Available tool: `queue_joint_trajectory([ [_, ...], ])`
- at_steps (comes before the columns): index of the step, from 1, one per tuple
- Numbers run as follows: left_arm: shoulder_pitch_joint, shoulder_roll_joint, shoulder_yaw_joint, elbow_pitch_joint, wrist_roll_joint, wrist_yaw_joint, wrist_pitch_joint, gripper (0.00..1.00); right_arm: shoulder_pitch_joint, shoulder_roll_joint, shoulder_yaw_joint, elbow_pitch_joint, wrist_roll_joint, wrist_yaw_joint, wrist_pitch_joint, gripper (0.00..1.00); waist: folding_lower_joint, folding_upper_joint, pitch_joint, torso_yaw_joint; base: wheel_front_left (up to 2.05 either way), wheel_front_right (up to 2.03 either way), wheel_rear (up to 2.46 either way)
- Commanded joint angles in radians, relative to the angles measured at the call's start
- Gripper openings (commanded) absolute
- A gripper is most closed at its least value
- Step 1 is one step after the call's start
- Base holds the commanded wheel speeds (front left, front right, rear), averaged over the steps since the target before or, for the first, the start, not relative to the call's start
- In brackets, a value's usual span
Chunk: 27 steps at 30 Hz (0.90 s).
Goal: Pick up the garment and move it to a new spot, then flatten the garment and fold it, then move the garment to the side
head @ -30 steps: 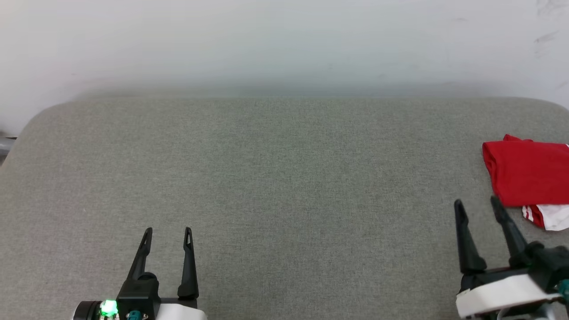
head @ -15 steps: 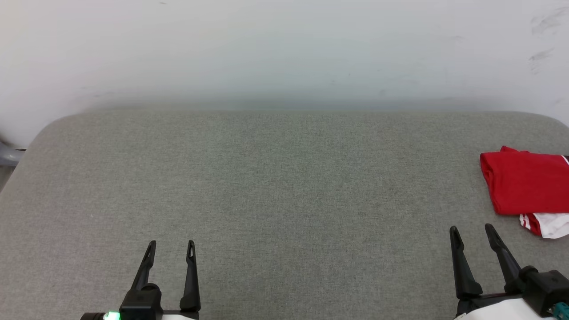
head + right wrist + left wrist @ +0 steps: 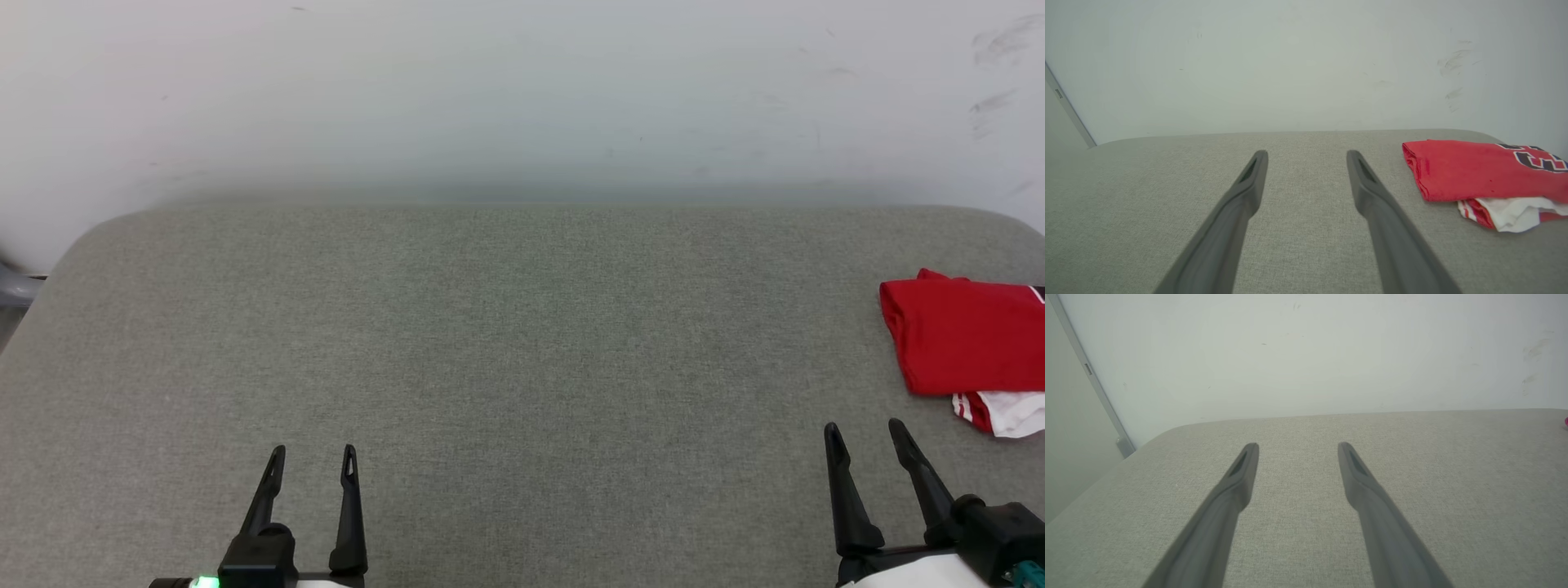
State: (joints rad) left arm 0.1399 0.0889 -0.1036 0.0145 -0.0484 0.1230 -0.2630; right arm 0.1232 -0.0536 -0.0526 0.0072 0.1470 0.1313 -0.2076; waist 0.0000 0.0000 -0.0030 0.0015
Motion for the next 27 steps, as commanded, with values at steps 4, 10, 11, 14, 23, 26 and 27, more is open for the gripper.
queue_joint_trajectory([
  [4, 0.011, -0.001, 0.002, -0.002, 0.002, -0.002, -0.002, 1.00, 0.009, 0.006, 0.001, 0.003, 0.004, -0.001, -0.001, 1.00, 0.0000, 0.0000, 0.003, -0.003, 0.00, 0.00, 0.00],
  [10, 0.008, -0.006, -0.002, 0.038, -0.011, -0.001, 0.001, 0.00, 0.005, 0.000, 0.003, 0.042, 0.012, 0.000, 0.002, 0.00, 0.0000, 0.0000, 0.003, -0.003, 0.00, 0.00, 0.00],
  [11, 0.007, -0.005, -0.001, 0.037, -0.034, -0.003, 0.004, 0.00, 0.003, 0.000, 0.004, 0.043, 0.033, 0.000, 0.005, 0.00, 0.0000, 0.0000, 0.003, -0.003, 0.00, 0.00, 0.00],
  [14, -0.002, -0.003, 0.004, 0.040, -0.105, -0.012, 0.016, 0.00, -0.006, -0.003, 0.005, 0.049, 0.099, 0.000, 0.016, 0.00, 0.0000, 0.0000, 0.004, -0.003, 0.00, 0.00, 0.00],
  [23, -0.036, 0.004, 0.017, 0.067, -0.299, -0.043, 0.051, 0.00, -0.037, -0.011, 0.007, 0.073, 0.279, 0.000, 0.045, 0.00, 0.0000, 0.0000, 0.004, -0.003, 0.00, 0.00, 0.00],
  [26, -0.046, 0.006, 0.022, 0.076, -0.359, -0.053, 0.062, 0.00, -0.046, -0.014, 0.007, 0.081, 0.334, 0.000, 0.055, 0.00, 0.0000, 0.0000, 0.004, -0.003, 0.00, 0.00, 0.00],
  [27, -0.050, 0.006, 0.023, 0.079, -0.378, -0.056, 0.065, 0.00, -0.049, -0.014, 0.008, 0.083, 0.352, 0.000, 0.058, 0.00, 0.0000, 0.0000, 0.004, -0.003, 0.00, 0.00, 0.00],
])
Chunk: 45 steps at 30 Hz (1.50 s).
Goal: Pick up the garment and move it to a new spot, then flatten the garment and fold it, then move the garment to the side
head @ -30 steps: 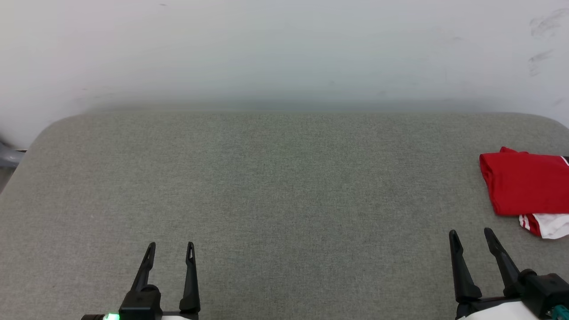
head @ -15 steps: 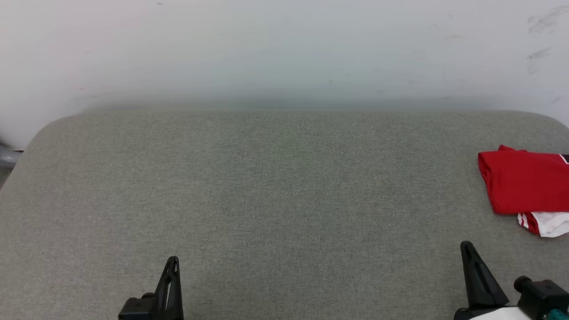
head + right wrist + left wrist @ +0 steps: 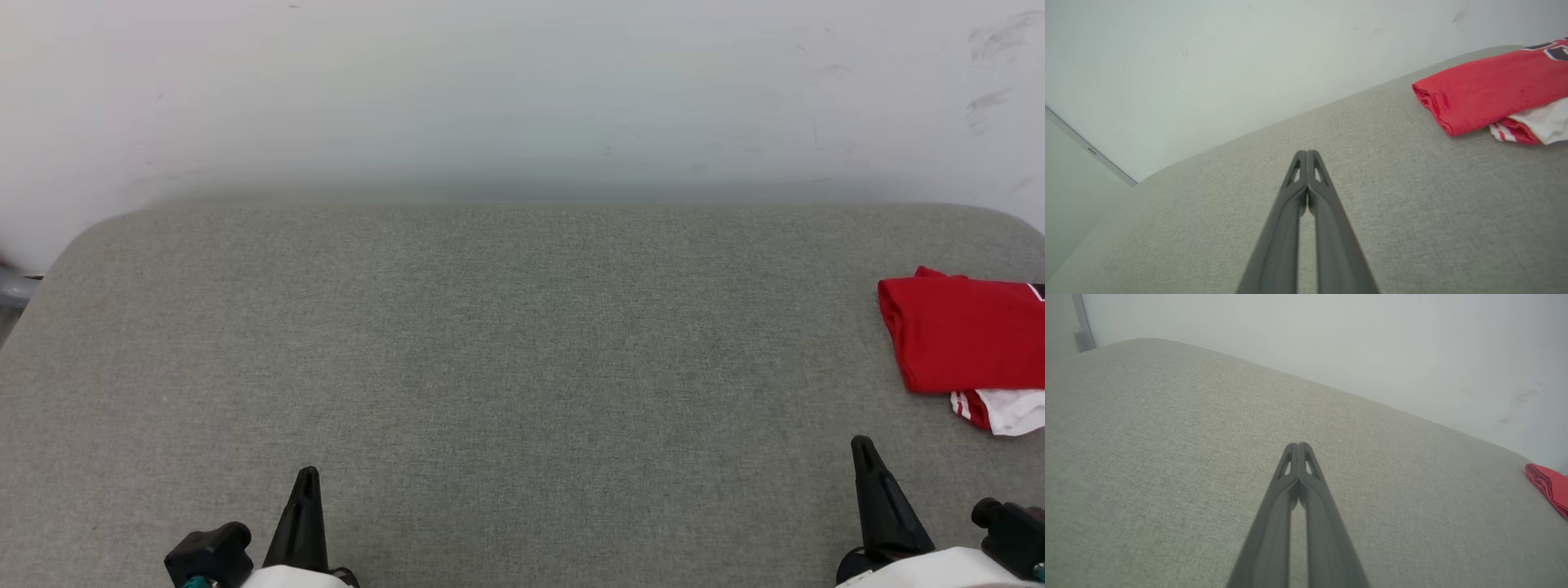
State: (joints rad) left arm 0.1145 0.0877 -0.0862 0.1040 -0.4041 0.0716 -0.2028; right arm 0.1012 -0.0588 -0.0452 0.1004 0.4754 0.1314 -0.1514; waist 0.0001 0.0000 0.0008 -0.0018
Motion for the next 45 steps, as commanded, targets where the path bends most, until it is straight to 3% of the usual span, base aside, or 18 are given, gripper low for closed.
queue_joint_trajectory([
  [1, -0.028, 0.008, 0.007, -0.007, -0.042, -0.008, 0.008, 0.00, -0.030, -0.010, 0.000, -0.008, 0.042, 0.000, 0.005, 0.00, 0.0000, 0.0000, 0.000, 0.000, 0.00, 0.00, 0.00],
  [22, -0.086, 0.013, 0.039, 0.035, -0.394, -0.065, 0.078, 0.00, -0.083, -0.018, -0.003, 0.034, 0.368, 0.000, 0.065, 0.00, 0.0000, 0.0000, 0.000, 0.000, 0.00, 0.00, 0.00],
  [45, -0.135, 0.010, 0.077, 0.069, -0.694, -0.114, 0.146, 0.00, -0.130, -0.020, -0.012, 0.071, 0.648, -0.001, 0.124, 0.00, 0.0000, 0.0000, 0.001, 0.001, 0.00, 0.00, 0.00],
])
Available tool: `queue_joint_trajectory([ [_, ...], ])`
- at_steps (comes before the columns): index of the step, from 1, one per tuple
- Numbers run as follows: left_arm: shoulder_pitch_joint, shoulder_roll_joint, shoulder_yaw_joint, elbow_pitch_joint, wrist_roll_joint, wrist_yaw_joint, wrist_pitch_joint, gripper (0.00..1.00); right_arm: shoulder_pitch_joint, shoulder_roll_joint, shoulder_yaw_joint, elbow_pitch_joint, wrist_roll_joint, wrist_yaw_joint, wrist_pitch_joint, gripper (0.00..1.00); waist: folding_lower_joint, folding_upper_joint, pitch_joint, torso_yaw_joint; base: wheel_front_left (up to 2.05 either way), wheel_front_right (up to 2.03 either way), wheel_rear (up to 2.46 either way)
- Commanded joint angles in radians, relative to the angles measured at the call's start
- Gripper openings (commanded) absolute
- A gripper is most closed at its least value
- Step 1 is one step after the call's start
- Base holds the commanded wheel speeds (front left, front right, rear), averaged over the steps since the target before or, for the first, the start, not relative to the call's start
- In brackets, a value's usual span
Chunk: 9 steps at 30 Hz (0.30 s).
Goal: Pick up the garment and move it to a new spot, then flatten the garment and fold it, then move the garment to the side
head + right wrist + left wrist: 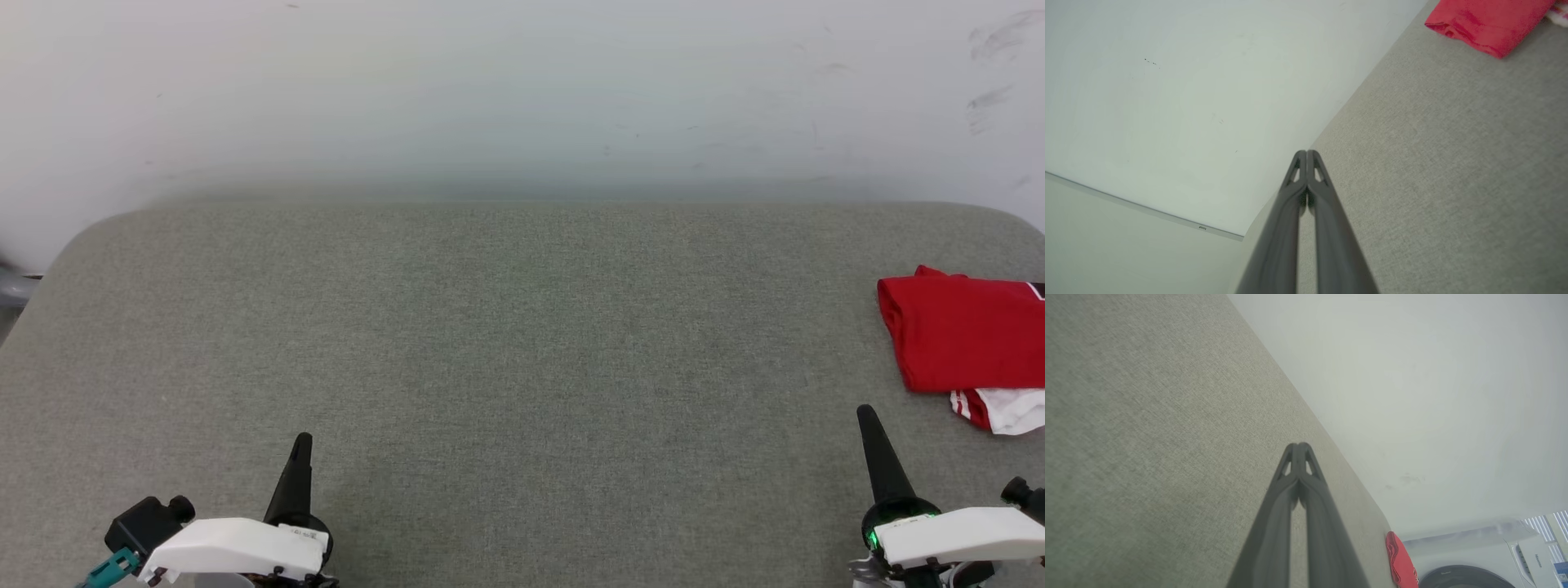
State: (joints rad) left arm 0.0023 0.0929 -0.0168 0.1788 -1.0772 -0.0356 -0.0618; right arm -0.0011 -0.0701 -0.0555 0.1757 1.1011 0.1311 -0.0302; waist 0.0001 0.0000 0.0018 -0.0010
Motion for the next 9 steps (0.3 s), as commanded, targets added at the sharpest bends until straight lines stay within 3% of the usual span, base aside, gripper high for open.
queue_joint_trajectory([
  [1, -0.023, 0.005, 0.007, -0.005, -0.021, -0.007, 0.005, 0.00, -0.028, -0.009, -0.002, -0.004, 0.023, 0.000, 0.003, 0.00, 0.0000, 0.0000, 0.000, 0.000, 0.00, 0.00, 0.00],
  [9, -0.038, 0.003, 0.019, 0.006, -0.110, -0.022, 0.026, 0.00, -0.040, -0.008, -0.006, 0.007, 0.105, 0.000, 0.022, 0.00, 0.0000, 0.0000, 0.000, 0.000, 0.00, 0.00, 0.00],
])
